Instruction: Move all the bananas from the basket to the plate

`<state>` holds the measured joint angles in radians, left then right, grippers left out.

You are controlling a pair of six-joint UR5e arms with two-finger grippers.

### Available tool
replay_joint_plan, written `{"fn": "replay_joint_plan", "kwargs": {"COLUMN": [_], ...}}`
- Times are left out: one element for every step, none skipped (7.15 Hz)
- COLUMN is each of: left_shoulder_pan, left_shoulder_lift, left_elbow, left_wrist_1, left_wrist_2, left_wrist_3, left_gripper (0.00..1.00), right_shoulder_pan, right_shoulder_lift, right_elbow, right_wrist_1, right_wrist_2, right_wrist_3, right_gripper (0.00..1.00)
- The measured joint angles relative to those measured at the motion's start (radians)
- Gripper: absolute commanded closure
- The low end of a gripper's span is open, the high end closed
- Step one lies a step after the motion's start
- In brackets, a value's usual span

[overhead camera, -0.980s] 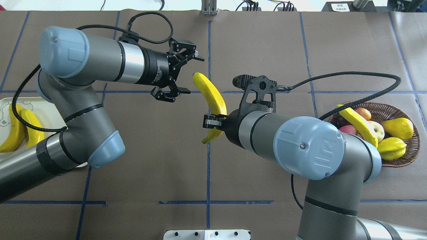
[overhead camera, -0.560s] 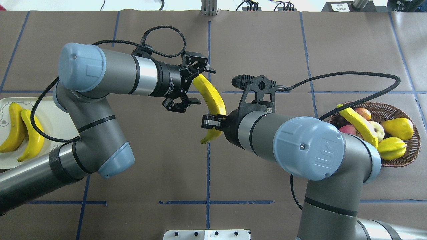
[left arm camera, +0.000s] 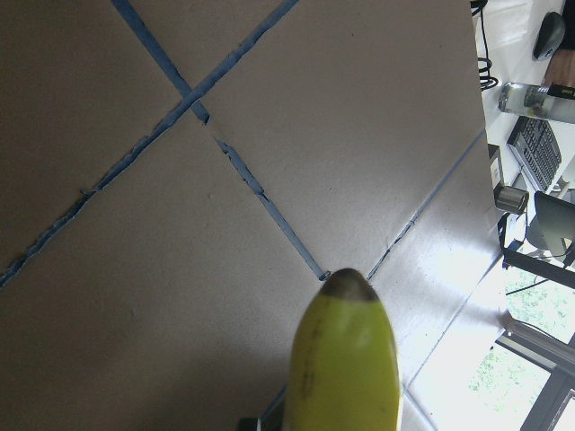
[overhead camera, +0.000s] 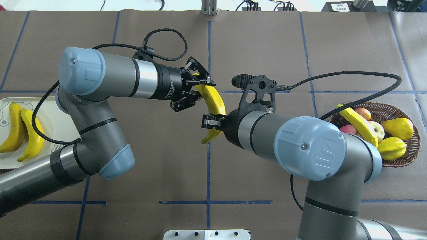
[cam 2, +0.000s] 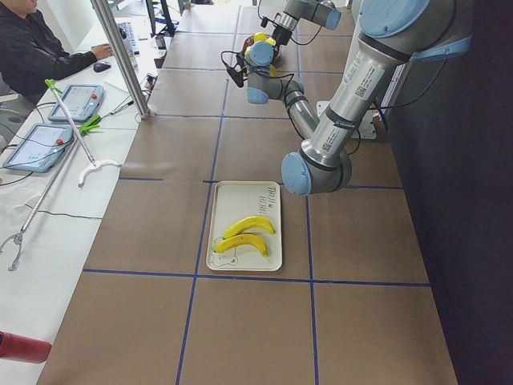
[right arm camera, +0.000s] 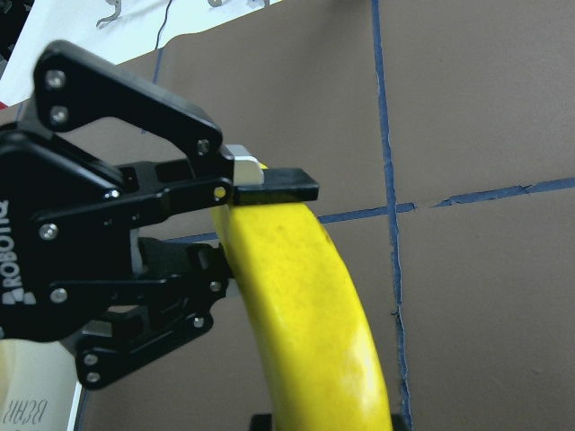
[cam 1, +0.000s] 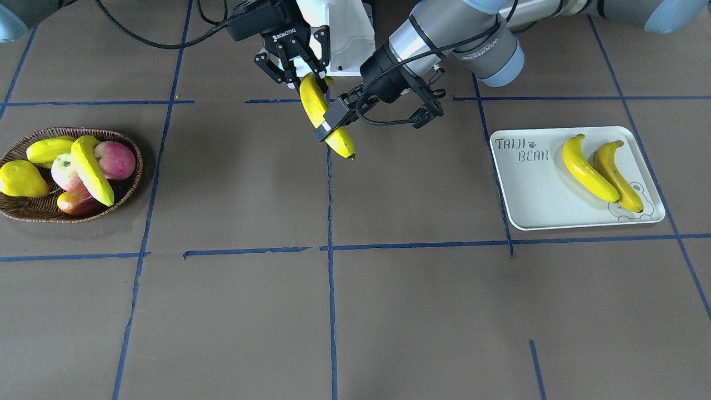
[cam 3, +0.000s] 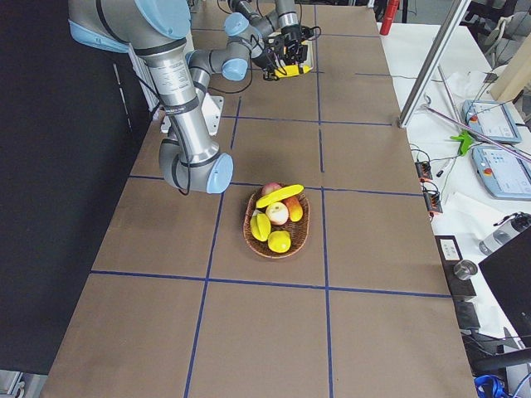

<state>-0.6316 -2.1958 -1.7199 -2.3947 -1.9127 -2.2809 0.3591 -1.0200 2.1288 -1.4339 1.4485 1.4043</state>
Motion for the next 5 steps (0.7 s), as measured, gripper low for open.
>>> {"fn": "replay_joint_plan", "kwargs": {"left_shoulder_pan": [-0.004, -0.011, -0.018, -0.03, -0.06], "left_shoulder_lift": [0.001, 0.004, 0.011, 0.035, 0.08], "left_elbow": [0.0, 0.0, 0.001, -0.003, -0.017], "left_wrist_1": [0.0, 0.001, 0.005, 0.029, 0.096], "left_wrist_2": [0.0, 0.0, -0.001, -0.009, -0.048], "left_wrist_3": [0.0, 0.003, 0.021, 0.067, 0.165], "left_gripper": [1.0, 1.0, 1.0, 1.0, 1.0], "right_shoulder_pan": [0.001, 0.003, 0.006, 0.026, 0.08], "right_shoulder_lift": [-0.001, -0.002, -0.004, -0.008, -0.017], "right_elbow": [0.011, 0.022, 0.038, 0.06, 0.079], "right_wrist_1": [0.0, -0.003, -0.007, -0.01, -0.012], "right_wrist_2": [0.005, 0.013, 0.028, 0.066, 0.153], "right_wrist_3": [-0.001, -0.002, -0.006, -0.01, -0.012], "right_gripper": [0.0, 0.0, 0.0, 0.0, 0.0]}}
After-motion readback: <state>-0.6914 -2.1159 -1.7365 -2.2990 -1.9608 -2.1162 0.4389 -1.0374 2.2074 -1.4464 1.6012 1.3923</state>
